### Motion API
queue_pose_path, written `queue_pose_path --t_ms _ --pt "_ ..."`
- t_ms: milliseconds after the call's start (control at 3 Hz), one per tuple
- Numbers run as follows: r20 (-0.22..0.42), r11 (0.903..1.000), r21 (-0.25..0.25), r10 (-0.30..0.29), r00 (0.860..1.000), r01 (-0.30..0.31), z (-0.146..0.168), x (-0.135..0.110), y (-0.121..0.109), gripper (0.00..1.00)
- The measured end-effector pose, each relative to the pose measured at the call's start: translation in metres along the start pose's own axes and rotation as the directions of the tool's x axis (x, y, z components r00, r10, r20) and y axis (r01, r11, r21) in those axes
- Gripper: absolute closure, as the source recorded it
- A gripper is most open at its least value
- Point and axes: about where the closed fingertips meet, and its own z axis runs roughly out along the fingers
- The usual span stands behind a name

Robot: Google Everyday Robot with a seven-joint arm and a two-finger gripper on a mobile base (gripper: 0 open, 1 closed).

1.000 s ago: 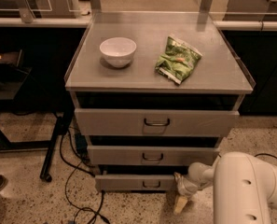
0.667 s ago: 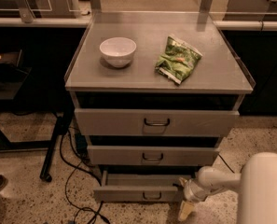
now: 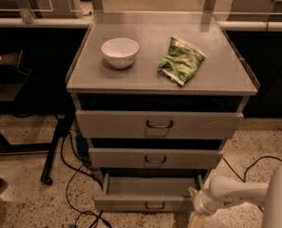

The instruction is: Open bottom drawer

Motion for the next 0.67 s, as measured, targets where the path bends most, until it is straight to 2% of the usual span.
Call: queue_pose_path --t_ms 667 --pt "-0.03 0.999 -0.031 -0.033 0.999 0.032 0.068 -0.005 -0.038 0.0"
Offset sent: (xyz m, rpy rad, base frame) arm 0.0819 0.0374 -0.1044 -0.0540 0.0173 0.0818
